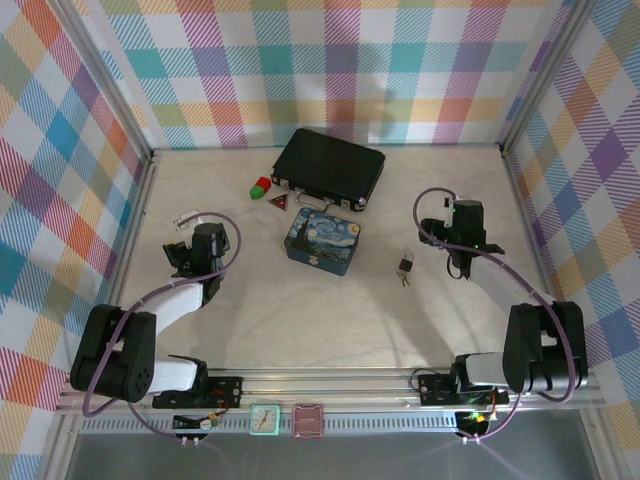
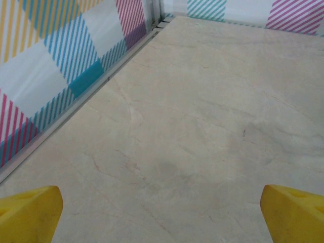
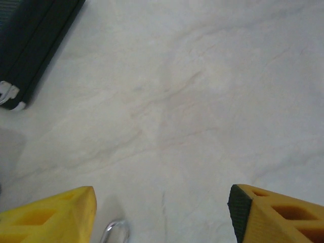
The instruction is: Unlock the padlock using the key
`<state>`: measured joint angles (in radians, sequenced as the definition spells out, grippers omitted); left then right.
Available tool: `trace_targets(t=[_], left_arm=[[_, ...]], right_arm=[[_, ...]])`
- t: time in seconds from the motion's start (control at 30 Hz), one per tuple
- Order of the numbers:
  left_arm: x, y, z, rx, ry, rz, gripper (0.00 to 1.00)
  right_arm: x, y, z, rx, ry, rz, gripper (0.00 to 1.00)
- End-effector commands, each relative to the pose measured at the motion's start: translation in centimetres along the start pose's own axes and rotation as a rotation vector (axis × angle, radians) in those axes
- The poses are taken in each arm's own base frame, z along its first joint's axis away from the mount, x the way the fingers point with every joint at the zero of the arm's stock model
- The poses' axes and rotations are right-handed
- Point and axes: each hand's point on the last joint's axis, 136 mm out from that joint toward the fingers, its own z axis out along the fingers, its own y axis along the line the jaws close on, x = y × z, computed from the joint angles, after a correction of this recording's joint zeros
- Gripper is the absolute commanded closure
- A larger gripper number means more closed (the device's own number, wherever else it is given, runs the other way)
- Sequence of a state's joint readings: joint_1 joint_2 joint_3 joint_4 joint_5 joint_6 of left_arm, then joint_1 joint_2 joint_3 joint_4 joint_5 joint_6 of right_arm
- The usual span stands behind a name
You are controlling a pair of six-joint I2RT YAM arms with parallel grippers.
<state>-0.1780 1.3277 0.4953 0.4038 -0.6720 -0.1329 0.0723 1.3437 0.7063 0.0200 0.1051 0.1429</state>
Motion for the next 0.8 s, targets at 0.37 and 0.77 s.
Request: trace_targets(t=[0.37,0.77], left_arm=[[1.6,-2.8,2.2,0.225,-0.053,-0.025,0.00],[2.9,-3.9,2.4,0.313,-0.073,-0.008,0.00]], right_arm=[[-0.2,-1.7,2.6,0.011,-0.302,-0.085,0.01],[0.3,-2.4,2.6,0.031,-0.342,-0.068,0.01]])
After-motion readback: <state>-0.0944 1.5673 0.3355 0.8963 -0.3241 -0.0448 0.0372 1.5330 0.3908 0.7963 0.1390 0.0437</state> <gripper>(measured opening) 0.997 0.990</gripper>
